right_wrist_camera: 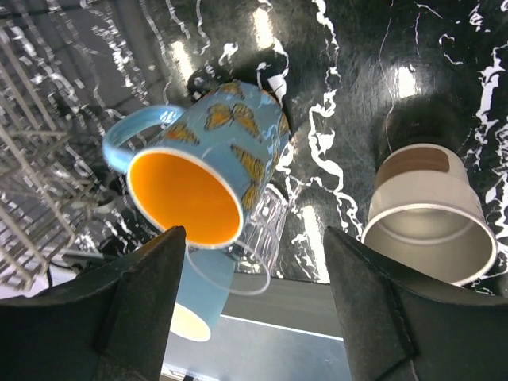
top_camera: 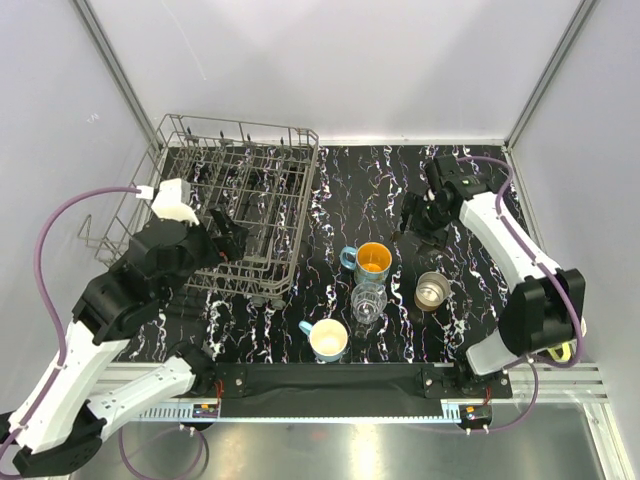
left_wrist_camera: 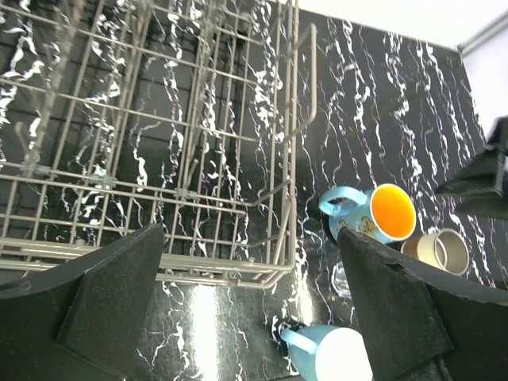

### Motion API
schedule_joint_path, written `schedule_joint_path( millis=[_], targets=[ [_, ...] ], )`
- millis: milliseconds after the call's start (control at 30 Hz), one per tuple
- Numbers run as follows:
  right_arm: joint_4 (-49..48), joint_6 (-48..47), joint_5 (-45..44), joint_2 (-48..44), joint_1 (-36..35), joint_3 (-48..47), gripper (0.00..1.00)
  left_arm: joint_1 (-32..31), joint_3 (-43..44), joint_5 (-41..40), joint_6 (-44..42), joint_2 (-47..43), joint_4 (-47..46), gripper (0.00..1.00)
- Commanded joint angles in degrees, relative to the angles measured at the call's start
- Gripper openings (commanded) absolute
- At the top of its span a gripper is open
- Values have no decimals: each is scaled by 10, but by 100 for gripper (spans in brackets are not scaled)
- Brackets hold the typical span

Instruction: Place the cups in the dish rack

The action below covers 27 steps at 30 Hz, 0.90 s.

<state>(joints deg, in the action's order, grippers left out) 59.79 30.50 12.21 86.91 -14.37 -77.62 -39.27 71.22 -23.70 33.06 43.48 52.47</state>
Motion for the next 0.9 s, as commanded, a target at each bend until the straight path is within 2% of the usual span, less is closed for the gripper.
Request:
schedule_joint_path(
  millis=[0, 333, 633, 733, 867],
  targets=[
    [-26, 14, -23, 18, -14, -1, 77, 1, 9, 39, -1, 18, -11, 97],
    [-61, -3, 7, 78, -36, 15, 70, 1, 7, 65, 27, 24, -7, 91],
    [-108, -4, 19, 65, -55, 80, 66, 1, 23, 70, 45, 38, 16, 87],
    [-131, 2, 25, 68, -58, 95, 65, 1, 28, 76, 36, 34, 11, 78],
    [-147, 5, 24, 75, -60, 100, 64, 1, 33, 95, 33, 28, 2, 77]
  ],
)
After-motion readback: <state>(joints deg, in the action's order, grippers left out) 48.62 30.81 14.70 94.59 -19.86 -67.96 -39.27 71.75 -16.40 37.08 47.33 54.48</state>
